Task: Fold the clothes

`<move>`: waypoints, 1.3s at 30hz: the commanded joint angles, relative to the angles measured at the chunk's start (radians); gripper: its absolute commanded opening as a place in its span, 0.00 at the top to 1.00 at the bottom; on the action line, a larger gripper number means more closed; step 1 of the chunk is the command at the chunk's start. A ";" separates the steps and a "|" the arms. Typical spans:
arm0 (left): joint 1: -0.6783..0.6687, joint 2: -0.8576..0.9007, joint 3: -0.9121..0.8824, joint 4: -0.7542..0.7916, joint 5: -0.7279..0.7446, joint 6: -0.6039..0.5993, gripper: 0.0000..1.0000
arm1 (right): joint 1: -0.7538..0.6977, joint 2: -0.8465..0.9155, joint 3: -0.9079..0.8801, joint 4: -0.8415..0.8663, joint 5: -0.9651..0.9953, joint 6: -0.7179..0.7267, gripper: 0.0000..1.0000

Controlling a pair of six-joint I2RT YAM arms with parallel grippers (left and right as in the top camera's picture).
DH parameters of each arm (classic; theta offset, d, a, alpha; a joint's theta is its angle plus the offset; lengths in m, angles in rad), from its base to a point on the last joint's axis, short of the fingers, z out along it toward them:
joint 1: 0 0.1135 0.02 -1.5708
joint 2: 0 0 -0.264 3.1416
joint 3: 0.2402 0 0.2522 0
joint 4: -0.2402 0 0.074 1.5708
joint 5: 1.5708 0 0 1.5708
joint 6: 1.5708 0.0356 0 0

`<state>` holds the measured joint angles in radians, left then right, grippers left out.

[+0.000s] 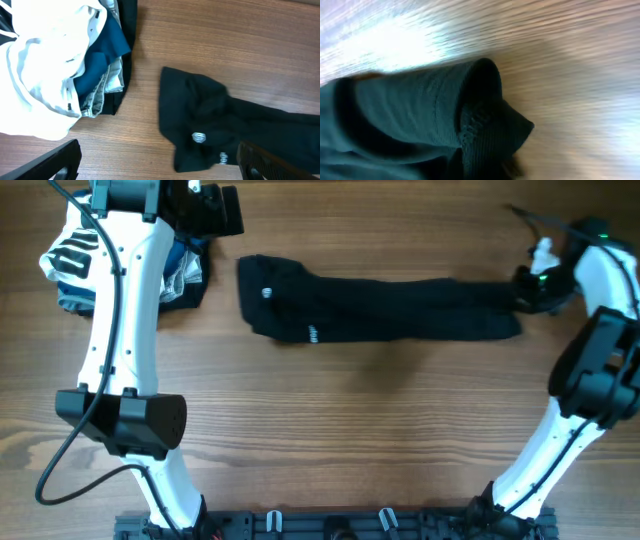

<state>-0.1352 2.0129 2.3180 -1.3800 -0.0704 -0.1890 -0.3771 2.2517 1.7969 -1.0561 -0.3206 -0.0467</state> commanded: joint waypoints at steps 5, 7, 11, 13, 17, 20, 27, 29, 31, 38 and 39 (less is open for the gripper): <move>0.003 -0.001 0.004 0.005 -0.002 -0.002 0.00 | 0.046 -0.129 0.076 -0.084 -0.103 -0.028 0.96; 0.003 -0.001 0.004 0.007 -0.002 -0.003 0.00 | 0.098 -0.141 0.076 -0.117 -0.103 -0.016 0.96; 0.003 0.000 0.004 0.007 -0.002 -0.003 0.00 | 0.210 -0.140 0.066 -0.130 -0.077 0.037 0.96; 0.003 0.000 0.004 0.007 -0.002 -0.002 0.00 | 0.271 -0.140 0.055 -0.111 -0.050 0.077 0.96; 0.003 0.000 0.004 0.008 -0.002 -0.002 0.00 | 0.408 -0.114 0.042 -0.053 -0.047 0.129 0.96; 0.003 0.002 0.004 0.007 -0.002 -0.002 0.00 | 0.476 -0.099 0.041 -0.021 -0.046 0.139 0.96; 0.003 0.030 0.004 0.006 -0.001 -0.003 0.00 | 0.607 -0.071 0.041 0.033 -0.027 0.154 0.41; 0.003 0.034 0.004 0.002 0.003 -0.003 0.00 | 0.615 -0.071 0.043 0.029 -0.009 0.153 0.00; 0.003 0.035 0.004 -0.001 0.004 -0.002 0.00 | 0.602 -0.073 0.074 -0.004 -0.009 0.151 0.00; 0.004 0.126 0.002 -0.013 0.213 0.136 0.00 | 0.474 -0.106 0.268 -0.197 0.059 0.097 0.00; 0.005 0.156 -0.005 -0.013 0.230 0.166 0.00 | 0.457 -0.110 0.268 -0.204 0.059 0.096 0.00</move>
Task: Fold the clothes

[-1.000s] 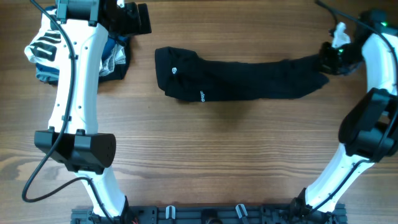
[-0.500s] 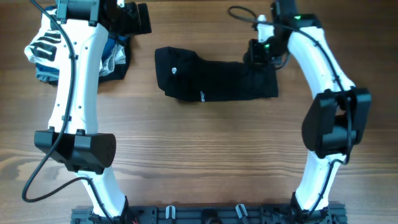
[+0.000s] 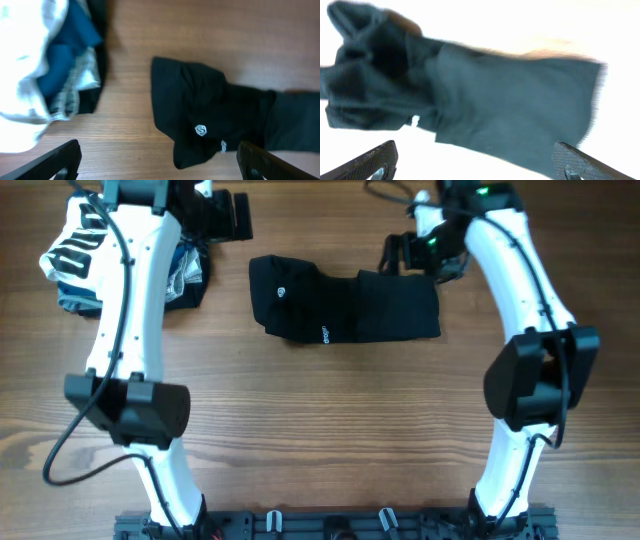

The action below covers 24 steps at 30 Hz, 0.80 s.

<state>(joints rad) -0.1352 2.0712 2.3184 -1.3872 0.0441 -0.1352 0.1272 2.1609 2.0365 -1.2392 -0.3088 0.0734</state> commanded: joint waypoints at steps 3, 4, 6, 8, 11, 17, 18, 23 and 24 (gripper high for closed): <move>0.023 0.198 -0.027 -0.005 0.207 0.226 0.00 | -0.076 -0.019 0.028 -0.043 0.047 -0.047 0.00; 0.032 0.233 -0.029 -0.005 0.249 0.266 0.00 | -0.077 -0.019 0.028 -0.043 0.051 -0.048 0.00; 0.048 0.294 -0.029 -0.004 0.319 0.324 0.00 | -0.077 -0.019 0.028 -0.039 0.051 -0.048 0.00; 0.061 0.346 -0.029 0.001 0.379 0.363 0.00 | -0.077 -0.019 0.028 -0.033 0.055 -0.047 0.00; 0.077 0.413 -0.029 0.004 0.427 0.399 0.00 | -0.077 -0.019 0.028 -0.031 0.075 -0.048 0.00; 0.079 0.449 -0.107 0.064 0.440 0.420 0.00 | -0.077 -0.018 0.028 -0.025 0.077 -0.048 0.00; 0.076 0.449 -0.132 0.080 0.443 0.420 0.00 | -0.077 -0.018 0.028 -0.024 0.077 -0.047 0.00; 0.074 0.449 -0.289 0.202 0.442 0.386 0.00 | -0.077 -0.018 0.028 -0.017 0.077 -0.048 0.00; 0.074 0.449 -0.319 0.238 0.442 0.367 0.00 | -0.077 -0.018 0.028 -0.016 0.077 -0.048 0.00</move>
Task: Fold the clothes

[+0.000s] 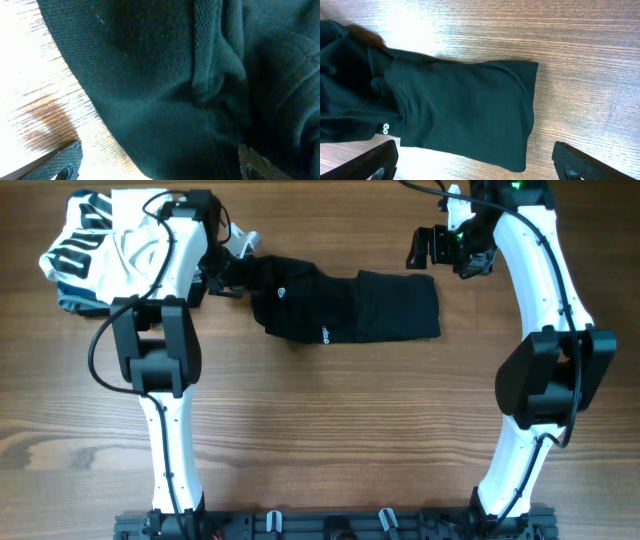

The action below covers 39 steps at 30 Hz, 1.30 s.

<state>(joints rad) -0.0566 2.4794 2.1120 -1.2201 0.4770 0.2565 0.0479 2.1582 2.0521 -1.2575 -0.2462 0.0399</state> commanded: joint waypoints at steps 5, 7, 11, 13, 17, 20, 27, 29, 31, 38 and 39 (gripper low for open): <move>-0.032 0.040 -0.235 0.234 -0.031 -0.128 0.20 | 0.002 -0.015 0.012 0.022 0.014 -0.013 0.00; -0.062 0.040 -0.278 0.269 -0.127 -0.172 0.20 | 0.002 -0.015 0.012 0.030 0.014 -0.013 0.00; -0.128 0.040 -0.315 0.279 -0.312 -0.275 0.27 | 0.002 -0.015 0.012 0.039 0.014 -0.013 0.00; -0.143 0.040 -0.315 0.276 -0.362 -0.326 0.49 | 0.002 -0.015 0.012 0.037 0.014 -0.013 0.00; -0.134 0.040 -0.315 0.249 -0.363 -0.373 0.96 | 0.003 -0.015 0.011 0.028 0.014 -0.013 0.00; -0.109 0.022 -0.315 0.211 -0.363 -0.378 0.96 | 0.005 -0.015 0.006 0.024 0.005 -0.002 0.02; -0.066 -0.200 -0.304 0.139 -0.329 -0.377 0.96 | 0.007 -0.005 -0.060 0.021 -0.140 0.020 0.96; -0.066 -0.256 -0.304 0.137 -0.330 -0.377 0.96 | 0.008 -0.004 -0.107 0.044 -0.185 0.019 0.95; -0.066 -0.322 -0.304 0.135 -0.329 -0.377 0.96 | 0.009 -0.004 -0.171 0.081 -0.251 0.007 0.96; -0.067 -0.437 -0.304 0.127 -0.329 -0.377 0.96 | 0.026 -0.004 -0.381 0.282 -0.316 0.047 0.96; -0.069 -0.452 -0.304 0.119 -0.329 -0.377 0.96 | 0.026 -0.004 -0.423 0.341 -0.315 0.070 0.96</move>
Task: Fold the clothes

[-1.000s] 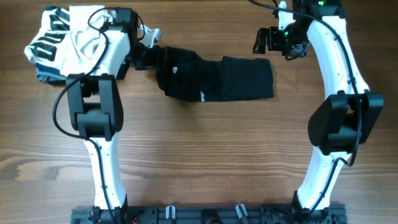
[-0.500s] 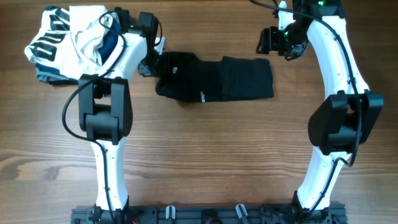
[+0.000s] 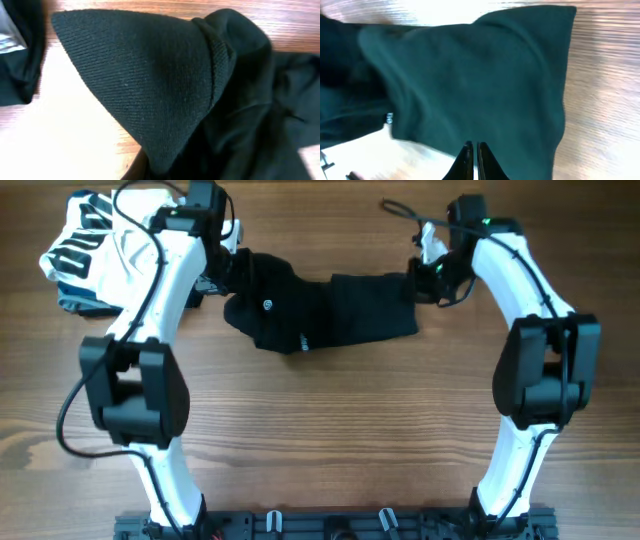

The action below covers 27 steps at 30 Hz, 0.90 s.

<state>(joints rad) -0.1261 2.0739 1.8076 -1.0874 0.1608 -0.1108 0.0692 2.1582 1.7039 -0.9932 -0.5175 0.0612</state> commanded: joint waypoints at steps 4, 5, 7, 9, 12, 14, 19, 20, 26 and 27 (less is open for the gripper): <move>-0.031 -0.108 0.001 -0.020 -0.012 -0.009 0.96 | 0.005 -0.003 -0.199 0.282 -0.045 0.127 0.96; -0.046 -0.121 0.001 -0.021 -0.012 -0.010 0.96 | 0.006 -0.003 -0.227 0.328 -0.045 0.145 0.96; -0.082 -0.136 0.001 -0.020 -0.013 -0.010 0.96 | 0.007 0.006 -0.261 0.385 -0.044 0.176 0.96; -0.126 -0.138 0.001 -0.002 -0.006 -0.011 0.96 | 0.009 0.033 -0.268 0.398 -0.045 0.179 0.96; -0.179 -0.138 0.001 0.060 0.079 -0.011 0.96 | 0.009 0.073 -0.268 0.397 -0.060 0.185 0.96; -0.215 -0.138 0.001 0.098 0.107 -0.039 0.96 | 0.009 0.077 -0.270 0.397 -0.060 0.186 0.96; -0.319 -0.120 0.001 0.225 0.119 -0.108 0.96 | 0.010 0.077 -0.270 0.397 -0.071 0.186 0.96; -0.335 -0.108 0.001 0.245 0.119 -0.114 0.96 | 0.010 0.077 -0.267 0.399 -0.084 0.181 0.96; -0.394 -0.022 0.001 0.338 0.119 -0.156 0.96 | -0.078 -0.030 -0.101 0.318 -0.193 0.152 0.95; -0.405 -0.010 0.001 0.364 0.119 -0.160 0.96 | -0.099 -0.069 -0.051 0.277 -0.194 0.148 0.96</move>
<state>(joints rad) -0.5102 2.0212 1.8072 -0.7593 0.2611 -0.2340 0.0196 2.1857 1.5406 -0.6724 -0.6609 0.2348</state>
